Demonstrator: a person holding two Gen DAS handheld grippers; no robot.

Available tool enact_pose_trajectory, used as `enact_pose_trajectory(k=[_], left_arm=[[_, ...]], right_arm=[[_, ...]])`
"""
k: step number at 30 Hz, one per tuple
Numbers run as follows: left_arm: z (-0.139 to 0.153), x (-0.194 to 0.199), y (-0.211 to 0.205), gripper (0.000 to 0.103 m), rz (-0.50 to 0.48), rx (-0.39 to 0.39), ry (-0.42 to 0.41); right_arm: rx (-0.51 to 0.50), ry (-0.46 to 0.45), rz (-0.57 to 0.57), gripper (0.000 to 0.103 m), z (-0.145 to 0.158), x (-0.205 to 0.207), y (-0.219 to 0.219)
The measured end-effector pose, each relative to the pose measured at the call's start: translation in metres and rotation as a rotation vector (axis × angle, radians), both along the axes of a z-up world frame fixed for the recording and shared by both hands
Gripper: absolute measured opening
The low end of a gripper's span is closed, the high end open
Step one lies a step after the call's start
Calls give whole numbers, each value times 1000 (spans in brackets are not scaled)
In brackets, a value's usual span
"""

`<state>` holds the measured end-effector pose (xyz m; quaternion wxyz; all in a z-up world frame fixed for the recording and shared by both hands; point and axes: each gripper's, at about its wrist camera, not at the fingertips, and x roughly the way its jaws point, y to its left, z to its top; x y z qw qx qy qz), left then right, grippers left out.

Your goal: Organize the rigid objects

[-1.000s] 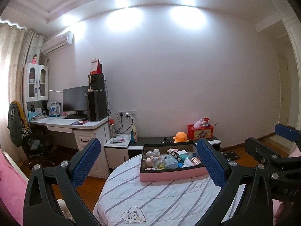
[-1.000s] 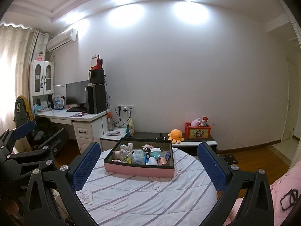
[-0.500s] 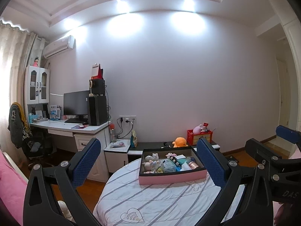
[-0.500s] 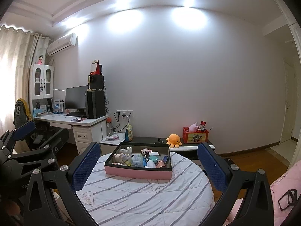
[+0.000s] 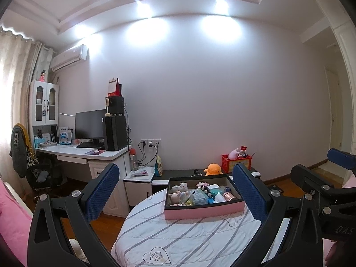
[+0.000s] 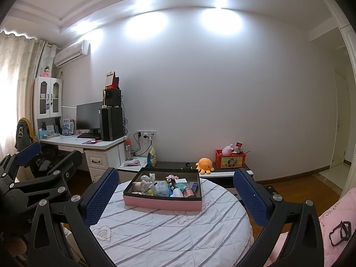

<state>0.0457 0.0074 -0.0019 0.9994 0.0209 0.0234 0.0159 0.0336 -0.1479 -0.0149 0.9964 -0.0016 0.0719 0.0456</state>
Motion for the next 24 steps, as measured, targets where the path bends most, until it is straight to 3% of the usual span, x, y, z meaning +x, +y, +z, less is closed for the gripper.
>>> enact_pose_trajectory(k=[24], left_arm=[[4, -2, 0, 103, 11, 9, -10]], right_arm=[[-4, -3, -4, 103, 5, 2, -2]])
